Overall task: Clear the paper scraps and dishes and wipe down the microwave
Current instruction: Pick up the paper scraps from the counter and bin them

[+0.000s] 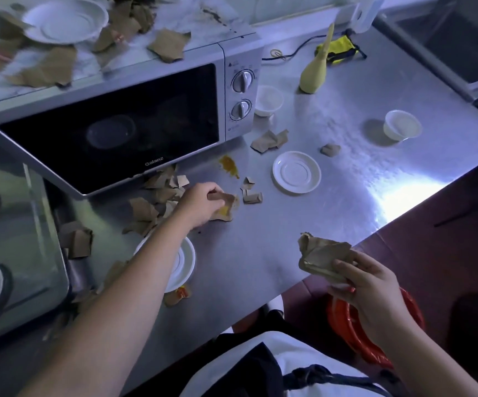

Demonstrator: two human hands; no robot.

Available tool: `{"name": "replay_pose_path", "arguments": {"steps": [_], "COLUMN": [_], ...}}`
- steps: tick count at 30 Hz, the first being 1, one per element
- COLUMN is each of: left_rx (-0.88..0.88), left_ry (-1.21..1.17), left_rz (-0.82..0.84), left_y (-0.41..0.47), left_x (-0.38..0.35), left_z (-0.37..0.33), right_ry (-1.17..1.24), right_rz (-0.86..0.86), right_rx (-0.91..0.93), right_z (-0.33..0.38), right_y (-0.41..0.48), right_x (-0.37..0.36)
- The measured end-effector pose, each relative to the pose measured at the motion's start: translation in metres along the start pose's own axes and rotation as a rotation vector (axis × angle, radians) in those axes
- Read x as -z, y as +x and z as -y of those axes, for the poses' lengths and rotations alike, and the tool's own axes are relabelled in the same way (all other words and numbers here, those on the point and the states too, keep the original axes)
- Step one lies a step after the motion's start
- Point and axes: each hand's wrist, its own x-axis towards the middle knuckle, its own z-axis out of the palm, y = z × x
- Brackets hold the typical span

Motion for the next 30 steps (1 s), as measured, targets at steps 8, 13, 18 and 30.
{"name": "replay_pose_path", "arguments": {"steps": [8, 13, 18, 30], "left_rx": [0.089, 0.026, -0.012, -0.101], "left_ry": [-0.76, -0.645, -0.416, -0.254], "left_rz": [0.114, 0.11, 0.005, -0.184], "left_y": [-0.127, -0.168, -0.179, -0.189], "left_x": [-0.008, -0.017, -0.011, -0.011], "left_z": [-0.024, -0.036, -0.022, -0.006], "right_ry": [-0.087, -0.21, -0.301, -0.319], "right_rz": [0.06, 0.245, 0.466, 0.598], "right_rx": [0.012, 0.01, 0.028, 0.052], "right_z": [0.004, -0.002, -0.002, -0.003], "right_y": [0.001, -0.006, -0.015, -0.023], "right_x": [-0.039, -0.069, -0.089, -0.106]}}
